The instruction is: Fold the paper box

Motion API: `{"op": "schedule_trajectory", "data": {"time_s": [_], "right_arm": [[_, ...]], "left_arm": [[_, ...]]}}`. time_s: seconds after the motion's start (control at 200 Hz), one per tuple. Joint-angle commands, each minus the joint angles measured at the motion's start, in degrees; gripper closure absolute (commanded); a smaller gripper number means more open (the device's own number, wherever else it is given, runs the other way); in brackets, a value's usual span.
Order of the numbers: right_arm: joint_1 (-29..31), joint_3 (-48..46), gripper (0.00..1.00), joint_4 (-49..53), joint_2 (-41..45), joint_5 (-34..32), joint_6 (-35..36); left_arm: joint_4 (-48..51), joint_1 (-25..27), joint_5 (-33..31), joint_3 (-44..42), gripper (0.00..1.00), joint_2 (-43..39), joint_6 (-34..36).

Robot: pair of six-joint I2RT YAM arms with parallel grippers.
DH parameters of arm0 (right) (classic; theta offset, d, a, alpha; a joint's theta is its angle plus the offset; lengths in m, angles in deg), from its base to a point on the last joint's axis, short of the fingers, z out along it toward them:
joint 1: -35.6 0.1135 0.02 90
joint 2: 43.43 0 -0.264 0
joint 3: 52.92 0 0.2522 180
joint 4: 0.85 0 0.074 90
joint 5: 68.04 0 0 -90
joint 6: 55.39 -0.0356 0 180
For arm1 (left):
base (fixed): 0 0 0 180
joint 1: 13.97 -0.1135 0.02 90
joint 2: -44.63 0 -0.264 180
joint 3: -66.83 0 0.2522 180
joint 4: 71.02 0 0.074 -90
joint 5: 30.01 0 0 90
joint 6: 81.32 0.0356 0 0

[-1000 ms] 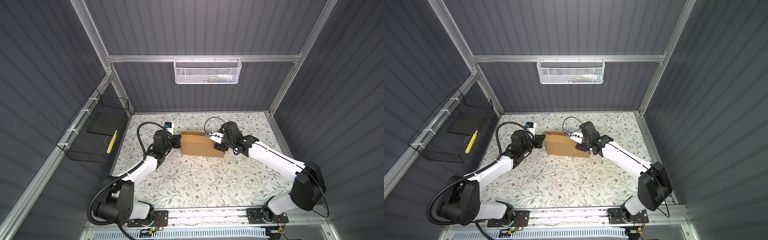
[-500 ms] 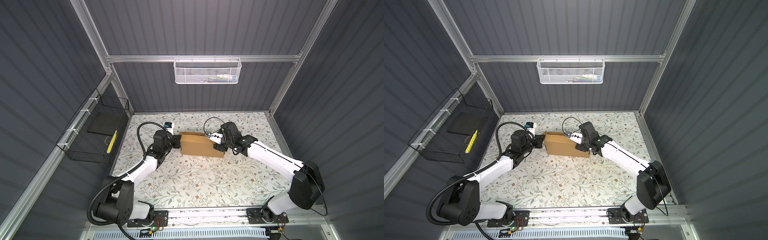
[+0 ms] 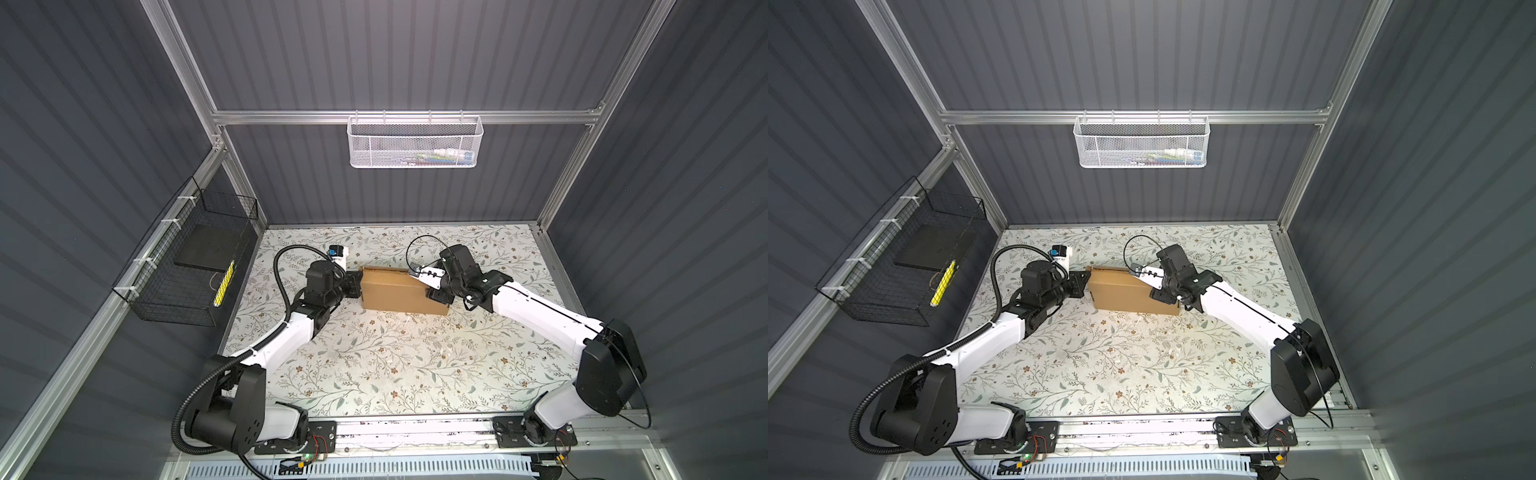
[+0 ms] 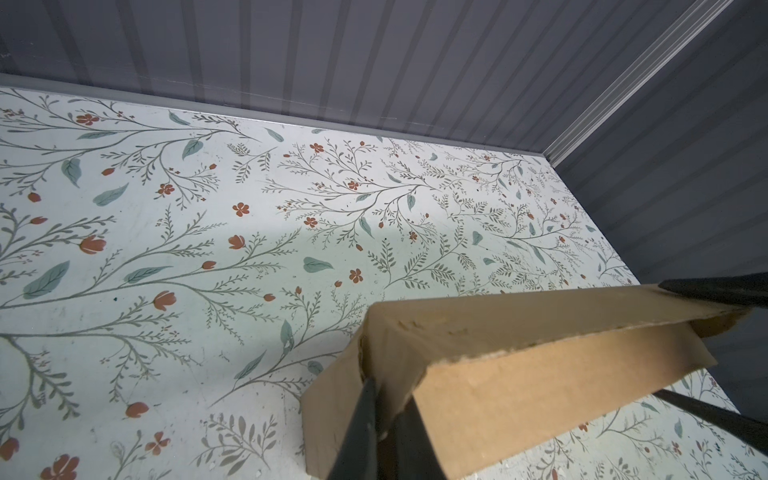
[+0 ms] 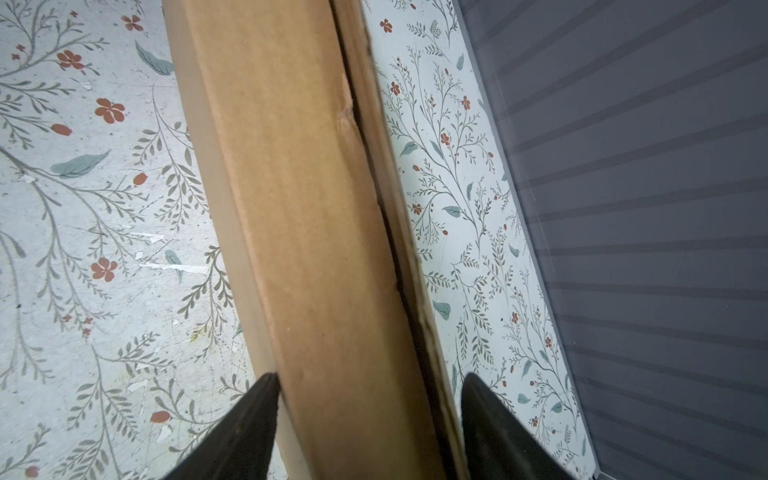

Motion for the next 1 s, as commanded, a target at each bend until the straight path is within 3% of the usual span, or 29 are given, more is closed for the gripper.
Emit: {"op": "schedule_trajectory", "data": {"time_s": [0.0,0.255,0.996], "right_arm": [[0.1,-1.2,0.32,1.0,-1.1,0.8,-0.8],[0.1,-1.2,0.34,0.9,-1.3,0.7,-1.0],[-0.2,3.0,0.38,3.1,-4.1,0.2,-3.3]], "left_arm": [[6.9,0.5,0.4,-1.1,0.85,-0.3,-0.1],[8.0,0.5,0.4,-0.6,0.78,-1.5,0.1],[15.3,0.5,1.2,1.1,0.69,-7.3,2.1]]}}
